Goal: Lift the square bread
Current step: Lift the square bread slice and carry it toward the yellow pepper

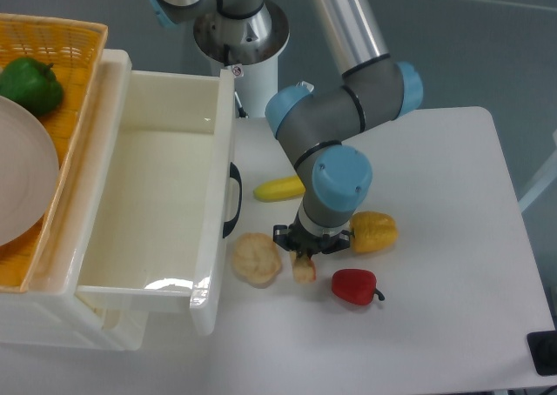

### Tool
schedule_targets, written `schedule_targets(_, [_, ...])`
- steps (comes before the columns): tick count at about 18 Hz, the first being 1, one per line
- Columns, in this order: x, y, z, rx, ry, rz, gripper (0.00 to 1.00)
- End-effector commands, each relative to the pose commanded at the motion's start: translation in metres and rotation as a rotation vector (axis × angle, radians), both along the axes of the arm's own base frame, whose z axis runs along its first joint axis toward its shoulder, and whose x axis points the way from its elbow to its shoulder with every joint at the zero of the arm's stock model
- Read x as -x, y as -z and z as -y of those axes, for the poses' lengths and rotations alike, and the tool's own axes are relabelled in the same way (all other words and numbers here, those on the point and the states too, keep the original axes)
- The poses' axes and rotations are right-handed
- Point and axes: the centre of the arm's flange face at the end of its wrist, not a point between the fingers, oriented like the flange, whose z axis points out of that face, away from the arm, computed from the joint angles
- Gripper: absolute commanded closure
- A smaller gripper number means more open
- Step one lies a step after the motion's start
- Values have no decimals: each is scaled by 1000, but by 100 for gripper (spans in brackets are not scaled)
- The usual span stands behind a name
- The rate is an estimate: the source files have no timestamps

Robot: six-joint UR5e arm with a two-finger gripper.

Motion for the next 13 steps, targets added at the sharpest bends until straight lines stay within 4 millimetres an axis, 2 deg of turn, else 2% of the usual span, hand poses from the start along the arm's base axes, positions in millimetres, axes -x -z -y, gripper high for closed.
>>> schedule_targets(3, [12,-34,24,-31,67,-53,96])
schedule_targets(5, [16,-48,36,-36,110,-69,96])
schedule_targets(7, [19,-54,42,-38,166,-80,96])
schedule_targets(13, [25,-54,57,-16,274,-57,96])
